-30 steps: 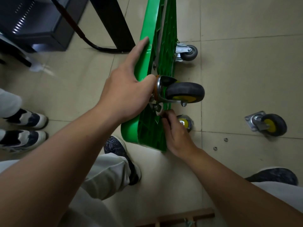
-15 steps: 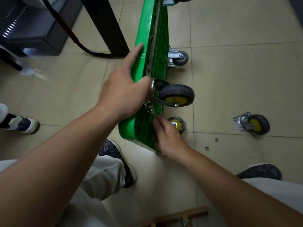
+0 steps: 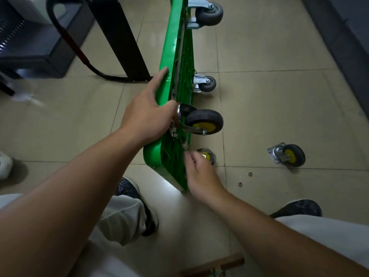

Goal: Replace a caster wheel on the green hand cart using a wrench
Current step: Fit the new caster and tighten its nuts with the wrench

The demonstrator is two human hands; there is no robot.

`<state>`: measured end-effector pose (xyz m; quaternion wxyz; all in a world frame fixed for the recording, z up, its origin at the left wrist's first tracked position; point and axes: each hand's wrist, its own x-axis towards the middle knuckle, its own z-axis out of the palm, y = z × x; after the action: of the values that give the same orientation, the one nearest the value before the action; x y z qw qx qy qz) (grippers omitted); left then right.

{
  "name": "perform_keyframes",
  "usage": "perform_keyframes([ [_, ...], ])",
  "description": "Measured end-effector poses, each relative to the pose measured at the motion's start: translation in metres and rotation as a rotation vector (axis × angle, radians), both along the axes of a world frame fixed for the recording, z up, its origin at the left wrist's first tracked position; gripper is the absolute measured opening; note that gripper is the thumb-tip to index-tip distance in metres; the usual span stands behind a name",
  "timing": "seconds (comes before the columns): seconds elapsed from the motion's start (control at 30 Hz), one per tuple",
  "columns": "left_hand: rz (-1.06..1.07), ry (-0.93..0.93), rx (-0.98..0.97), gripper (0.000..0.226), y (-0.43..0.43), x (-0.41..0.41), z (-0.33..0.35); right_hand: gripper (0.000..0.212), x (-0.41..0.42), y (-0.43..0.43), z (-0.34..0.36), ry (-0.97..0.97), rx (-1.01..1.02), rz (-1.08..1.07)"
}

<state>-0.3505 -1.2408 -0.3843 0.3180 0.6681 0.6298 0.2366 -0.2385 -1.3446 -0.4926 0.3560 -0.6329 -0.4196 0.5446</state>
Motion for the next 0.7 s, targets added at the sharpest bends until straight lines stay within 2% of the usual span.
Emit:
perform_keyframes([
  [0.07,-0.004,0.008,0.008,0.076,0.001,0.001,0.000,0.030,0.010,-0.005,-0.021,-0.174,0.167,0.014],
  [0.2,-0.015,-0.002,0.009,0.076,0.005,-0.001,-0.002,0.016,0.024,0.012,-0.044,-0.300,0.307,0.115],
  [0.33,-0.016,-0.017,0.012,0.076,0.005,-0.002,-0.004,0.016,0.020,0.034,-0.059,-0.209,0.399,0.172],
  [0.43,-0.022,-0.007,0.025,0.077,0.006,-0.001,-0.005,0.023,0.016,0.044,-0.064,-0.120,0.397,0.223],
  [0.7,-0.016,0.001,0.041,0.077,0.007,-0.002,-0.007,0.017,0.010,0.054,-0.075,-0.038,0.405,0.283],
])
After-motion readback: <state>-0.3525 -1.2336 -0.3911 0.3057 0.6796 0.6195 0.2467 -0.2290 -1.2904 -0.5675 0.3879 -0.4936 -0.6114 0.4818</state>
